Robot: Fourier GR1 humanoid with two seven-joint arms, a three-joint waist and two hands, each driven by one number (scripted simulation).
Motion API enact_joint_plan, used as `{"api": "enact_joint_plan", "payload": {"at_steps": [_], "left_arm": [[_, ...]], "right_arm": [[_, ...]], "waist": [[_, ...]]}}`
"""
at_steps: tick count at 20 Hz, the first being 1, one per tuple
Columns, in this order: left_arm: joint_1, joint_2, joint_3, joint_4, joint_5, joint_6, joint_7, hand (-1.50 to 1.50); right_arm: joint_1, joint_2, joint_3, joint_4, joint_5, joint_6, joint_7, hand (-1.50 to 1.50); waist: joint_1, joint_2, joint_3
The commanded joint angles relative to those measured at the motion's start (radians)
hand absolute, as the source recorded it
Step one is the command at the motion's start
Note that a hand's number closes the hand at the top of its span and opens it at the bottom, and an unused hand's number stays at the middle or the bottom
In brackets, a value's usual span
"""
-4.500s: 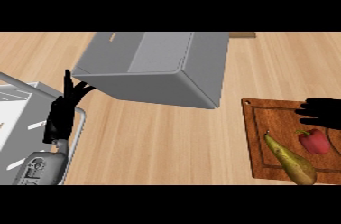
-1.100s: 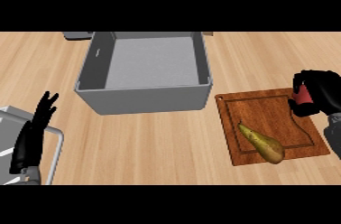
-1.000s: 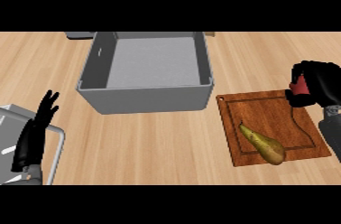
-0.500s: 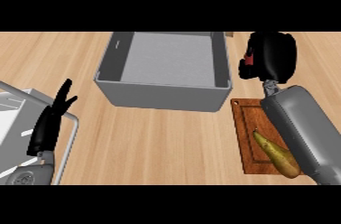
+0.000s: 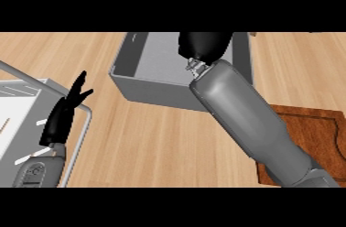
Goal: Pick the bell pepper from the cutting board and place it in the cardboard box
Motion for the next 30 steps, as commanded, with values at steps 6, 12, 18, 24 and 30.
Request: {"api": "enact_joint_plan", "payload": {"at_steps": [6, 12, 18, 24, 30], "left_arm": [[-0.027, 0.080, 0.081, 0.032, -0.007, 0.018, 0.008, 0.00], [-0.062, 0.083, 0.075, 0.034, -0.004, 0.008, 0.043, 0.00], [-0.010, 0.074, 0.058, 0.021, -0.006, 0.019, 0.010, 0.00], [-0.008, 0.075, 0.055, 0.027, 0.003, 0.015, -0.018, 0.00], [-0.018, 0.088, 0.072, 0.041, 0.006, 0.016, -0.011, 0.00]], "right_arm": [[-0.234, 0.048, -0.147, 0.259, -0.053, -0.078, 0.169, 1.50], [-0.256, 0.048, -0.187, 0.417, -0.055, -0.186, 0.150, 1.50], [-0.301, 0.032, -0.287, 0.559, 0.006, -0.240, 0.164, 1.50], [-0.254, 0.048, -0.406, 0.604, -0.040, -0.387, 0.141, -1.50], [-0.273, 0.036, -0.433, 0.645, -0.003, -0.505, 0.045, -1.50]], "waist": [[0.042, 0.032, 0.006], [0.047, 0.039, 0.006], [0.048, 0.045, 0.006], [0.057, 0.055, 0.007], [0.048, 0.051, 0.007]]}}
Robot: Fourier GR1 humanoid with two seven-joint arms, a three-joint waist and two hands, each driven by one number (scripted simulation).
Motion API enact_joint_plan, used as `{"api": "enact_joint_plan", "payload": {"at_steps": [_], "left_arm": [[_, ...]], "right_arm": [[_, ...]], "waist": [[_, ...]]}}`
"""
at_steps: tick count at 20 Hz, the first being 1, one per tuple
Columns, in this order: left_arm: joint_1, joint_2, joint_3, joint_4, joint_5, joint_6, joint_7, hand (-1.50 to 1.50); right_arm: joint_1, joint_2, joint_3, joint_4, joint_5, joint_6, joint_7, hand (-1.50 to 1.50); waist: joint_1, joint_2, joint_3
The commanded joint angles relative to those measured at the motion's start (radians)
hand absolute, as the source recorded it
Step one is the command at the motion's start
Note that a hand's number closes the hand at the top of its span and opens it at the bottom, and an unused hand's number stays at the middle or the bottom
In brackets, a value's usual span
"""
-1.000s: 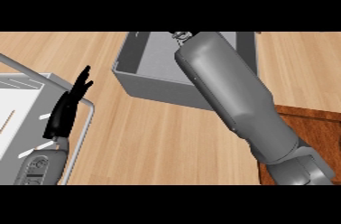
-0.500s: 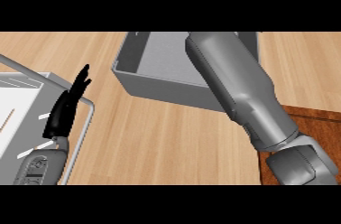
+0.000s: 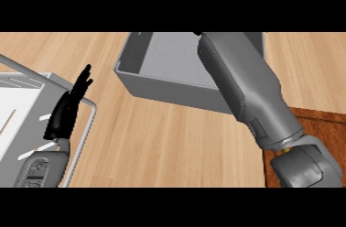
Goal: Pick the bell pepper from the cutting board and place it in the cardboard box
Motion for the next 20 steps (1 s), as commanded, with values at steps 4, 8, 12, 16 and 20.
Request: {"api": "enact_joint_plan", "payload": {"at_steps": [4, 8, 12, 16, 20], "left_arm": [[0.014, 0.072, 0.076, 0.039, -0.019, 0.022, 0.023, 0.00], [0.034, 0.079, 0.091, 0.060, -0.014, 0.022, 0.016, 0.00], [0.053, 0.108, 0.123, 0.068, 0.004, 0.010, -0.009, 0.00], [0.058, 0.103, 0.134, 0.068, -0.008, 0.033, 0.006, 0.00], [0.096, 0.079, 0.137, 0.090, -0.013, 0.055, -0.006, 0.00]], "right_arm": [[-0.025, 0.017, 0.006, 0.026, 0.077, -0.277, 0.054, -1.50], [-0.048, 0.003, -0.020, 0.006, 0.108, -0.392, 0.042, -1.50], [-0.066, 0.018, -0.030, -0.014, 0.134, -0.482, 0.056, -1.50], [-0.038, 0.018, 0.013, -0.026, 0.110, -0.542, 0.064, -1.50], [-0.047, 0.018, 0.066, -0.079, 0.125, -0.495, 0.159, -1.50]], "waist": [[0.020, 0.002, -0.005], [-0.008, -0.007, -0.005], [-0.033, -0.021, -0.005], [-0.053, -0.036, -0.004], [-0.087, -0.051, -0.005]]}}
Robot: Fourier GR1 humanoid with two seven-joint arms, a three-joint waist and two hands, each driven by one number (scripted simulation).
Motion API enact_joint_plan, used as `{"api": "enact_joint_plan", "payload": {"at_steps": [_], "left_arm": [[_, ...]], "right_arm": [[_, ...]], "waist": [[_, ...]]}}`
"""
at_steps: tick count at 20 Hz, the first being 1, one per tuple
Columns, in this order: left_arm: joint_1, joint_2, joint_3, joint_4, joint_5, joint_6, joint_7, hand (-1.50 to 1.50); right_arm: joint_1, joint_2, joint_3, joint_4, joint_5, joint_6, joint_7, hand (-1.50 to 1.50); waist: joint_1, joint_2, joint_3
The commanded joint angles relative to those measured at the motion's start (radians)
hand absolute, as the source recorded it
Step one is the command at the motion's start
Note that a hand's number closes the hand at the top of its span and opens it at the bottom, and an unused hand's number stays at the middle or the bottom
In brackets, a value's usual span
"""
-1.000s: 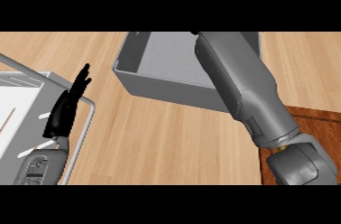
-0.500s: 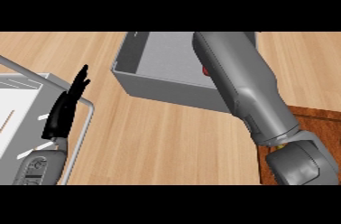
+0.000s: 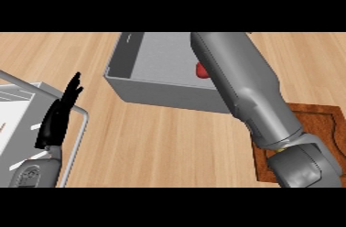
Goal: Pick the bell pepper from the cutting board and place it in the cardboard box
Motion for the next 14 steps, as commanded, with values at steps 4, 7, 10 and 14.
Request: {"api": "enact_joint_plan", "payload": {"at_steps": [4, 7, 10, 14], "left_arm": [[0.080, 0.123, 0.135, 0.055, 0.000, 0.000, 0.010, 0.00], [0.095, 0.118, 0.145, 0.029, 0.011, -0.006, 0.027, 0.00], [0.105, 0.101, 0.145, 0.026, -0.013, 0.022, 0.031, 0.00], [0.091, 0.097, 0.166, 0.060, -0.002, 0.026, 0.022, 0.00]], "right_arm": [[0.079, 0.007, 0.096, -0.154, 0.000, -0.002, 0.164, -1.50], [0.132, 0.007, 0.159, -0.248, 0.005, 0.067, 0.194, -1.50], [0.163, 0.007, 0.207, -0.347, -0.006, 0.145, 0.224, -1.50], [0.249, 0.007, 0.251, -0.496, -0.074, 0.239, 0.212, -1.50]], "waist": [[-0.051, -0.025, -0.004], [-0.065, -0.033, -0.004], [-0.077, -0.037, -0.004], [-0.115, -0.040, -0.004]]}}
